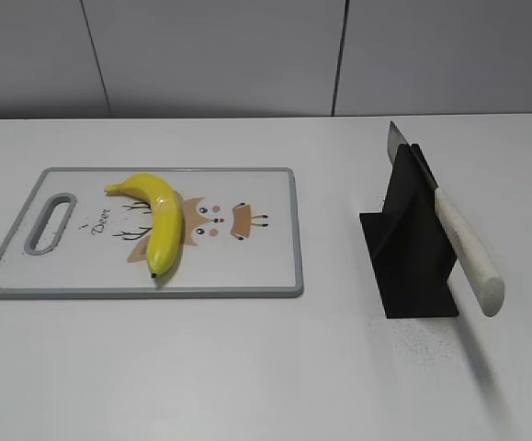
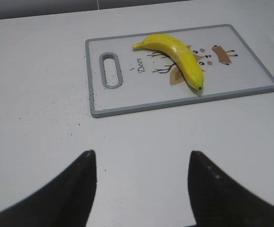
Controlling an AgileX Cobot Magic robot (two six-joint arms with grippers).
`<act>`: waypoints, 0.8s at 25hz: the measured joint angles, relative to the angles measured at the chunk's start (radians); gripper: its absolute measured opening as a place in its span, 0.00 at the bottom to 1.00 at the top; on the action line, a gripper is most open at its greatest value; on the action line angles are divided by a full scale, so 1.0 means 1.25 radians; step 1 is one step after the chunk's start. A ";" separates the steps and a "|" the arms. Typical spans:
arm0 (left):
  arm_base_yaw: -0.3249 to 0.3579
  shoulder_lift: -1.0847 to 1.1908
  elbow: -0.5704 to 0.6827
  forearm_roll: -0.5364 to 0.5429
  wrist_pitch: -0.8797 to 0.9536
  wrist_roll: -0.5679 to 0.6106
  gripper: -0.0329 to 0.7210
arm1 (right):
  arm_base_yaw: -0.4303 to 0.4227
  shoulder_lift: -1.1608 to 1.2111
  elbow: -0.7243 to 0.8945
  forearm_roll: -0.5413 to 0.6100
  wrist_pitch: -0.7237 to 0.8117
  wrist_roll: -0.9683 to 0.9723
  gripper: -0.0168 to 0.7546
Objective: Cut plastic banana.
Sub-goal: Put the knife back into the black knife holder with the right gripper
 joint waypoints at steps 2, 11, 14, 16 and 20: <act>0.000 0.000 0.000 0.000 0.000 0.000 0.83 | 0.000 -0.014 0.000 0.001 -0.001 0.000 0.67; 0.000 0.000 0.000 -0.001 -0.001 0.000 0.83 | -0.024 -0.051 0.000 0.006 -0.002 -0.003 0.63; 0.000 0.000 0.000 -0.001 -0.001 0.000 0.83 | -0.088 -0.051 0.000 0.007 -0.002 -0.003 0.62; 0.000 0.000 0.000 -0.001 -0.001 0.000 0.83 | -0.149 -0.051 0.000 0.008 -0.002 -0.003 0.62; 0.000 0.000 0.000 -0.001 -0.001 0.000 0.83 | -0.258 -0.051 0.000 0.010 -0.002 -0.003 0.62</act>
